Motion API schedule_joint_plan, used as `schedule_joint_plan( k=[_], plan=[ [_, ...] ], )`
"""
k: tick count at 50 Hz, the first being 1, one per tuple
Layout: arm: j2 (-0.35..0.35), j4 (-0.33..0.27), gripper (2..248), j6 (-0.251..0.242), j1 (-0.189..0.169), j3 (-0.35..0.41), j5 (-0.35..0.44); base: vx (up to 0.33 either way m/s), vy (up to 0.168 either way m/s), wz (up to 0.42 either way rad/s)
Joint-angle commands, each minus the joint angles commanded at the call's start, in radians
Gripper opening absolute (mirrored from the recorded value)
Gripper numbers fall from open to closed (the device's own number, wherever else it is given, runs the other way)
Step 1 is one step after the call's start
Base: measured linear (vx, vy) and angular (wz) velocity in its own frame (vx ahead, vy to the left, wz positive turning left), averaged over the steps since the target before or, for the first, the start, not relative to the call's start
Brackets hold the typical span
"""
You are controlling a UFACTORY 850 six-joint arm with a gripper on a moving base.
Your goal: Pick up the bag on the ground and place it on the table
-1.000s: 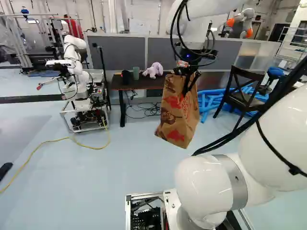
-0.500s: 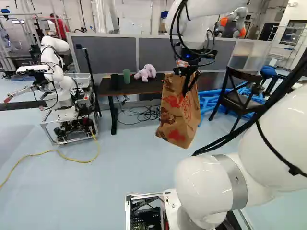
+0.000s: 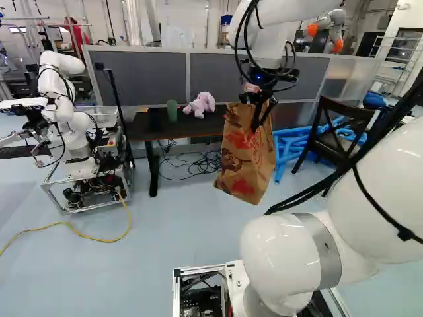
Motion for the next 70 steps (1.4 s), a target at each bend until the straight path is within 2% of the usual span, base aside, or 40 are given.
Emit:
schedule_joint_plan(
  k=[70],
  plan=[
    [0.000,0.000,23,0.000,0.000,0.000,0.000,0.232,0.000,-0.017]
  ],
)
